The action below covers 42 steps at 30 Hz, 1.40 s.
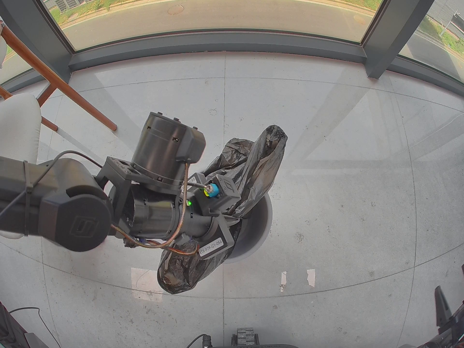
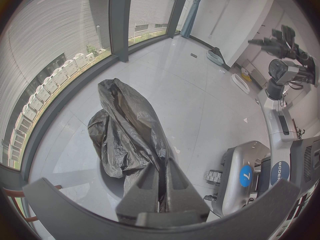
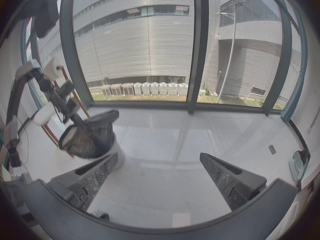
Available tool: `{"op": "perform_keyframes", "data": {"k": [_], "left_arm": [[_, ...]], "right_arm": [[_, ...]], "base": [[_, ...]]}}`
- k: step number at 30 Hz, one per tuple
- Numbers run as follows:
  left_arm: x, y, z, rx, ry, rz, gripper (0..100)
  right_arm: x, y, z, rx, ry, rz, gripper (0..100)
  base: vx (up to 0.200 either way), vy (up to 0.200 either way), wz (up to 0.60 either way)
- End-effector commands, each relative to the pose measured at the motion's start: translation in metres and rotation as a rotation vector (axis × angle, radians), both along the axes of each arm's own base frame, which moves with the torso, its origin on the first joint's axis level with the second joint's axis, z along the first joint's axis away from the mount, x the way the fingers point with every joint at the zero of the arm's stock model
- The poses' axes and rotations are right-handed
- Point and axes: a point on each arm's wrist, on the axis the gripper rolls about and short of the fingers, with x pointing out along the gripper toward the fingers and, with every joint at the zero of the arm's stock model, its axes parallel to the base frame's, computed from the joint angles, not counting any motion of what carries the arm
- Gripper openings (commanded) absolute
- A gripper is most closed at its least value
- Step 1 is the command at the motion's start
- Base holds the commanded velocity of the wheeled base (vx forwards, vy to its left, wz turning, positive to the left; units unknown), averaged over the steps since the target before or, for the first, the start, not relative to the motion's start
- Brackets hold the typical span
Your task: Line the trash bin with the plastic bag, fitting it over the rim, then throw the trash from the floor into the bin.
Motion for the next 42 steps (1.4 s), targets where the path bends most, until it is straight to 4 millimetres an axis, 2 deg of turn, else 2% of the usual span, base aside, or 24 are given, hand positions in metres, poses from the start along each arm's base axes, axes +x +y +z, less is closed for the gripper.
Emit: {"op": "perform_keyframes", "data": {"k": [1,4,5,6,9,10,11,12,17,23,25,27,29,36,42], "left_arm": [[-0.003,-0.001,-0.009,0.029,0.012,0.018,0],[-0.003,0.0,-0.011,0.035,0.017,0.017,0],[-0.003,0.0,-0.01,0.031,0.016,0.019,0],[-0.003,-0.001,-0.01,0.029,0.014,0.021,0],[-0.002,-0.001,-0.009,0.019,0.0,0.025,0],[-0.002,-0.001,-0.009,0.019,0.0,0.025,0],[-0.002,-0.001,-0.008,0.013,-0.011,0.032,0],[-0.001,-0.001,-0.007,0.011,-0.017,0.036,0],[-0.006,-0.007,-0.004,-0.008,-0.032,0.018,0],[-0.013,-0.013,-0.005,-0.019,-0.016,0.028,0],[-0.013,-0.013,-0.005,-0.019,-0.016,0.026,0],[-0.014,-0.013,-0.008,-0.012,-0.01,0.026,0],[-0.014,-0.013,-0.01,-0.006,-0.003,0.027,0],[-0.016,-0.011,-0.016,0.009,0.01,0.026,0],[-0.017,-0.01,-0.017,0.0,0.003,0.027,0]], "right_arm": [[0.071,0.012,0.111,0.182,0.096,0.25,100],[0.112,0.025,0.119,0.363,0.312,0.265,100],[0.138,0.035,0.126,0.455,0.405,0.264,100],[0.149,0.04,0.131,0.488,0.44,0.279,100],[0.176,0.059,0.141,0.53,0.53,0.325,100],[0.177,0.06,0.141,0.531,0.536,0.325,100],[0.197,0.07,0.137,0.515,0.617,0.315,100],[0.205,0.077,0.134,0.505,0.665,0.311,100],[0.226,0.107,0.123,0.449,0.81,0.347,100],[0.252,0.131,0.114,0.422,0.868,0.363,100],[0.254,0.135,0.113,0.418,0.875,0.369,100],[0.261,0.147,0.103,0.398,0.908,0.382,100],[0.266,0.151,0.097,0.391,0.926,0.376,100],[0.284,0.162,0.095,0.39,0.932,0.372,100],[0.291,0.167,0.093,0.385,0.933,0.375,100]], "base": [[0.0,0.0,0.0],[0.0,0.0,0.0],[0.0,0.0,0.0],[0.0,0.0,0.0],[0.0,0.0,0.0],[0.0,0.0,0.0],[0.0,0.0,0.0],[0.0,0.0,0.0],[0.0,0.0,0.0],[0.0,0.0,0.0],[0.0,0.0,0.0],[0.0,0.0,0.0],[0.0,0.0,0.0],[0.0,0.0,0.0],[0.0,0.0,0.0]]}}
